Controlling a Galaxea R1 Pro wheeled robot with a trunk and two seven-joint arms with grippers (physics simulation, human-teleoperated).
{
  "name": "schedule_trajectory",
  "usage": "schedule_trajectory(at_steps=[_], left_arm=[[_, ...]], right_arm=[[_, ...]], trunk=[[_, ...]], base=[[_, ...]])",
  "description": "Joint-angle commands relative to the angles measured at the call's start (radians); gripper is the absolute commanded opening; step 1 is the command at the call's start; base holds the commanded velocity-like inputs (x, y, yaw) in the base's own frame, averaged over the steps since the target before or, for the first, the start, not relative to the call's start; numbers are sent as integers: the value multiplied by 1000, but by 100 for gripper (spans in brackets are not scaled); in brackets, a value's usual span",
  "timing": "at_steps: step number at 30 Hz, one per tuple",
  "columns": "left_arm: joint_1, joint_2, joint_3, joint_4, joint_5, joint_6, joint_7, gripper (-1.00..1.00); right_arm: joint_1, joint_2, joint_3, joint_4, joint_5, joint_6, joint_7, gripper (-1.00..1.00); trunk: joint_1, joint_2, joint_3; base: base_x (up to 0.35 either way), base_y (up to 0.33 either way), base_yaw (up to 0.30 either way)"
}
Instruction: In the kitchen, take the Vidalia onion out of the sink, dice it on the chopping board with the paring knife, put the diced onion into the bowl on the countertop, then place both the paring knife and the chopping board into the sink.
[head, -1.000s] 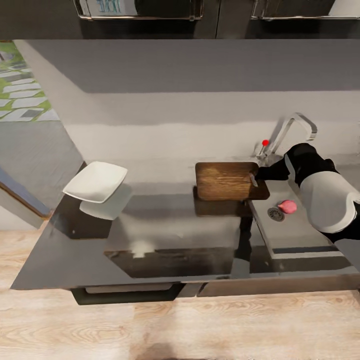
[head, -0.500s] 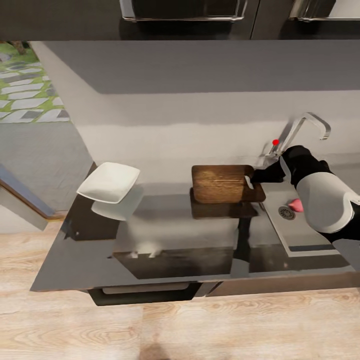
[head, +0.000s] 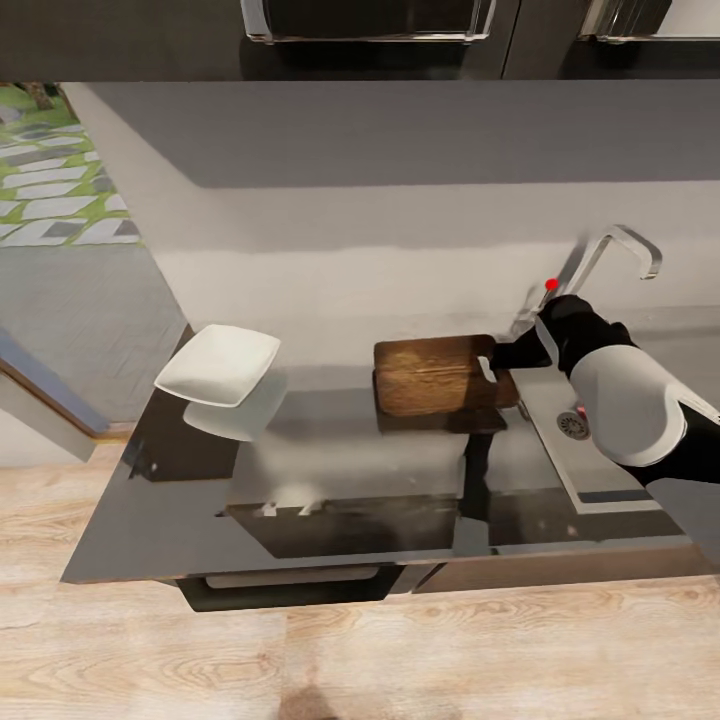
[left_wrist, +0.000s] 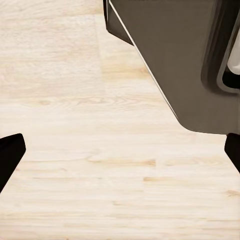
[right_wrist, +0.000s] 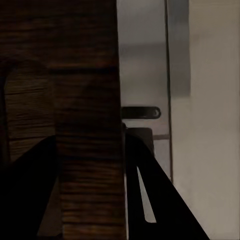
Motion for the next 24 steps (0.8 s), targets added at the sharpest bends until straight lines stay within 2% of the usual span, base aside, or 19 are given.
schedule_trajectory(at_steps=[1, 14, 19, 24], left_arm=[[-1, 0, -1, 2, -1, -6, 3, 100], [-1, 0, -1, 2, 1, -6, 3, 100], [-1, 0, 0, 3, 1, -6, 3, 100], [-1, 0, -1, 5, 0, -6, 3, 100]], right_arm=[[-1, 0, -8, 2, 10, 2, 5, -100], [-1, -3, -8, 15, 10, 1, -5, -100], [-1, -5, -8, 53, 10, -3, -5, -100], [-1, -6, -9, 69, 9, -5, -3, -100]], trunk=[[1, -2, -1], [1, -2, -1], [1, -2, -1], [1, -2, -1]], base=[[0, 0, 0], [0, 0, 0], [-4, 0, 0], [-114, 0, 0]])
